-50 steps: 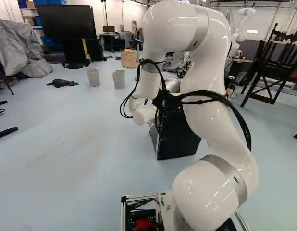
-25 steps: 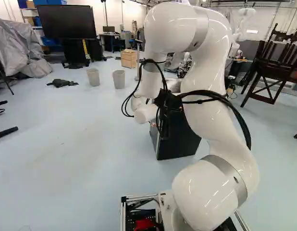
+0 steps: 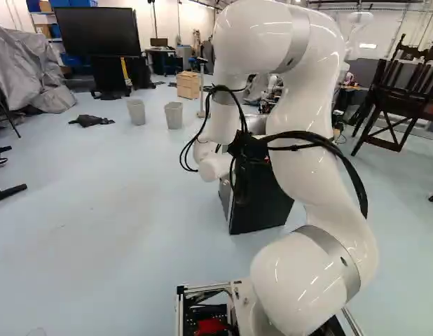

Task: Grab a drink from the fridge

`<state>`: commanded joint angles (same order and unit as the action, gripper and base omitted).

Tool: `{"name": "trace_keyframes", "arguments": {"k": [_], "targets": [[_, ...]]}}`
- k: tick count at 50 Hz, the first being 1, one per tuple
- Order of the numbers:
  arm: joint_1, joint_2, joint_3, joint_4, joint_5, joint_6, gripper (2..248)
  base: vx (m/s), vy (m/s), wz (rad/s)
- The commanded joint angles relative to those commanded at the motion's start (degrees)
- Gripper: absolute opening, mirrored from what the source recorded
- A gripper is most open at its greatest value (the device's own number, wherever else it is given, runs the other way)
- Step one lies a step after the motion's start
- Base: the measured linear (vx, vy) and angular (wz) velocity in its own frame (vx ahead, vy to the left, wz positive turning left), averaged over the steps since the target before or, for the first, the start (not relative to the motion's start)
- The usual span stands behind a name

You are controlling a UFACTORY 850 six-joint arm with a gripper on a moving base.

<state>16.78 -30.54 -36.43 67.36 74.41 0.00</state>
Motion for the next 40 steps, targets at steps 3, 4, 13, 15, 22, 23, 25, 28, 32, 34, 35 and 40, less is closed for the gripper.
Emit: {"name": "trace_keyframes", "arguments": {"k": [3,4,13,15,22,23,25,28,32,34,35,40], "targets": [[-0.1,0.3,0.4,0.0,0.0,0.0,247,0.000,0.000,0.000],[-0.1,0.3,0.6,0.0,0.0,0.0,247,0.000,0.000,0.000],[-0.3,1.3,2.2,0.0,0.0,0.0,247,0.000,0.000,0.000],[-0.3,1.6,2.6,0.0,0.0,0.0,247,0.000,0.000,0.000],[-0.4,2.5,4.1,0.0,0.0,0.0,247,0.000,0.000,0.000],[-0.4,2.6,4.3,0.0,0.0,0.0,247,0.000,0.000,0.000],[-0.4,2.9,4.7,0.0,0.0,0.0,247,0.000,0.000,0.000],[-0.4,3.3,5.4,0.0,0.0,0.0,247,0.000,0.000,0.000],[-0.5,3.8,6.3,0.0,0.0,0.0,247,0.000,0.000,0.000],[-0.5,4.1,6.7,0.0,0.0,0.0,247,0.000,0.000,0.000],[-0.5,4.2,6.9,0.0,0.0,0.0,247,0.000,0.000,0.000],[-0.6,4.9,8.0,0.0,0.0,0.0,247,0.000,0.000,0.000]]}}
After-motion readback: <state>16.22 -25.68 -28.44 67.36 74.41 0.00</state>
